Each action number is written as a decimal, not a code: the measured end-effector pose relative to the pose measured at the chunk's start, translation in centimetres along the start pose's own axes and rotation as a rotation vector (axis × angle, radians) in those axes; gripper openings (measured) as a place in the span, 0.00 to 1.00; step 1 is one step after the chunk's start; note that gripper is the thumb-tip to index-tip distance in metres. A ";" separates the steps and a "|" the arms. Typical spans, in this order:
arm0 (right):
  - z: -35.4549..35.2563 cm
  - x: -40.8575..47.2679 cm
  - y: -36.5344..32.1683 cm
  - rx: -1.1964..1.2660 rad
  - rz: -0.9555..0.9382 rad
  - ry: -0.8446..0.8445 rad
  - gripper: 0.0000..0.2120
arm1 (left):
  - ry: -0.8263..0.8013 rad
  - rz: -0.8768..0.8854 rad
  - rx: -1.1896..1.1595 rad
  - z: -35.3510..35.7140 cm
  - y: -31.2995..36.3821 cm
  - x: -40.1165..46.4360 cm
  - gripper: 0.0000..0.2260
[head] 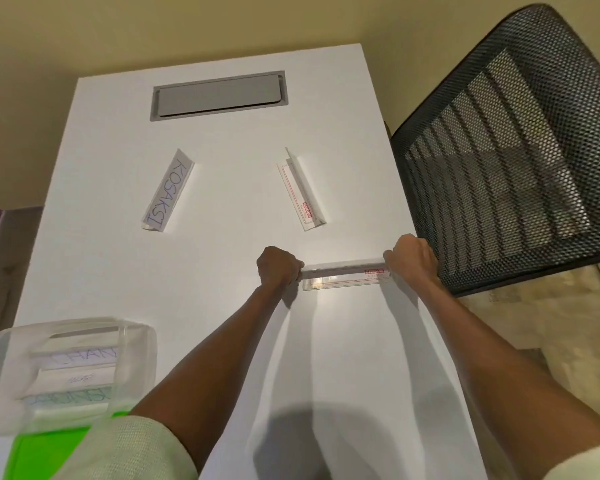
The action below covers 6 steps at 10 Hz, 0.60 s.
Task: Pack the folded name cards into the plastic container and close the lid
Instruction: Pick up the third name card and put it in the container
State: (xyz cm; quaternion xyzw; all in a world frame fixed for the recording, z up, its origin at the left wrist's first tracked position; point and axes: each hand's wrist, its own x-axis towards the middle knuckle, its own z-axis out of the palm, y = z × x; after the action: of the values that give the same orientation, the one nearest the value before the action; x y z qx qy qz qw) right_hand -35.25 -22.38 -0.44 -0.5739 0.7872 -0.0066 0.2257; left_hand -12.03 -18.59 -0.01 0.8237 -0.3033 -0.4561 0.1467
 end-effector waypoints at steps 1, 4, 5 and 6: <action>0.0 0.0 0.0 -0.004 -0.001 0.002 0.12 | 0.030 -0.029 0.052 0.0 0.4 -0.8 0.19; -0.4 -0.6 -0.1 -0.026 0.011 -0.018 0.14 | -0.060 -0.091 -0.077 0.0 -0.3 -0.5 0.12; -0.6 -0.7 -0.3 -0.029 0.027 -0.018 0.15 | 0.009 -0.137 -0.123 -0.1 -0.6 -0.4 0.16; -0.9 -1.0 -0.6 -0.025 0.049 -0.019 0.12 | 0.005 -0.103 -0.251 -1.0 -0.7 -1.5 0.06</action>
State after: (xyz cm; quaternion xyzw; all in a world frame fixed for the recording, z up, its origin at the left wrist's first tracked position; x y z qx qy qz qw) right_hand -34.77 -21.89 0.94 -0.5571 0.7989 0.0140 0.2262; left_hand -11.56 -17.14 1.12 0.8144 -0.2008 -0.4954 0.2261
